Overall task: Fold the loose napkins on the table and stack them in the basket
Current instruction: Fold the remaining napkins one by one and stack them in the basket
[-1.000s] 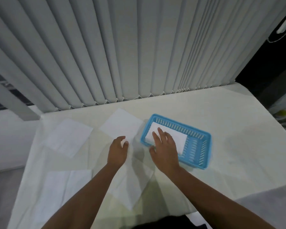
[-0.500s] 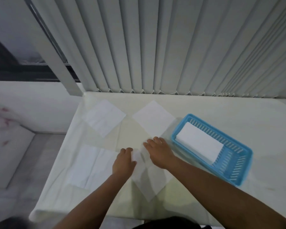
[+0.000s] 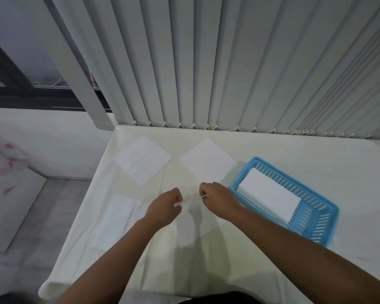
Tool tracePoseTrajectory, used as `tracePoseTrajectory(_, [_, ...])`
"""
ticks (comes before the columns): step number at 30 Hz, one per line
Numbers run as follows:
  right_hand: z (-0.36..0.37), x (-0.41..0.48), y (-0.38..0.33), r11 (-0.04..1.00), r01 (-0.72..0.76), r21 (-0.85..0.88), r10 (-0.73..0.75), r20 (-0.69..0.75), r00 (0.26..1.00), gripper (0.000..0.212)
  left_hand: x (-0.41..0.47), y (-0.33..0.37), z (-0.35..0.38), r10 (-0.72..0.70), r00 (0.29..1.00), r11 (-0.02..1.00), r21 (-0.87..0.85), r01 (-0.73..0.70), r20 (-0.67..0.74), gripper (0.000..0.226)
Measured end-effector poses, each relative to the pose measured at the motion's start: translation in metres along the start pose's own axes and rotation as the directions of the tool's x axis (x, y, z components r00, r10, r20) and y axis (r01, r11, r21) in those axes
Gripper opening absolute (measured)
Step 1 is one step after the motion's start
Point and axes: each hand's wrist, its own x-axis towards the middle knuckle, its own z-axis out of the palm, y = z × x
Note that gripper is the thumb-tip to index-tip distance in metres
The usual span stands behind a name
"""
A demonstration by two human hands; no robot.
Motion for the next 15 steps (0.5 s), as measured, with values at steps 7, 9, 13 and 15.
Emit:
tracePoseTrajectory(7, [0.003, -0.040, 0.011, 0.985, 0.064, -0.158, -0.060, 0.030, 0.998, 0.026, -0.023, -0.002, 0.017, -0.024, 0.929, 0.969, -0.219, 0.112, 0.369, 0.061])
tracePoseTrajectory(9, [0.007, -0.048, 0.015, 0.982, 0.066, -0.177, -0.061, 0.034, 0.998, 0.029, -0.026, 0.002, 0.021, -0.047, 0.922, 0.967, -0.212, 0.137, 0.383, 0.067])
tracePoseTrajectory(13, [0.023, -0.056, 0.027, 0.976, 0.092, -0.199, -0.080, 0.067, 0.995, 0.041, -0.024, 0.003, 0.030, -0.082, 0.977, 0.991, -0.089, 0.101, 0.197, 0.045])
tracePoseTrajectory(15, [0.033, -0.057, 0.030, 0.980, 0.086, -0.177, -0.077, 0.056, 0.995, 0.042, -0.021, 0.003, 0.036, -0.076, 0.994, 0.997, 0.007, 0.075, 0.076, 0.035])
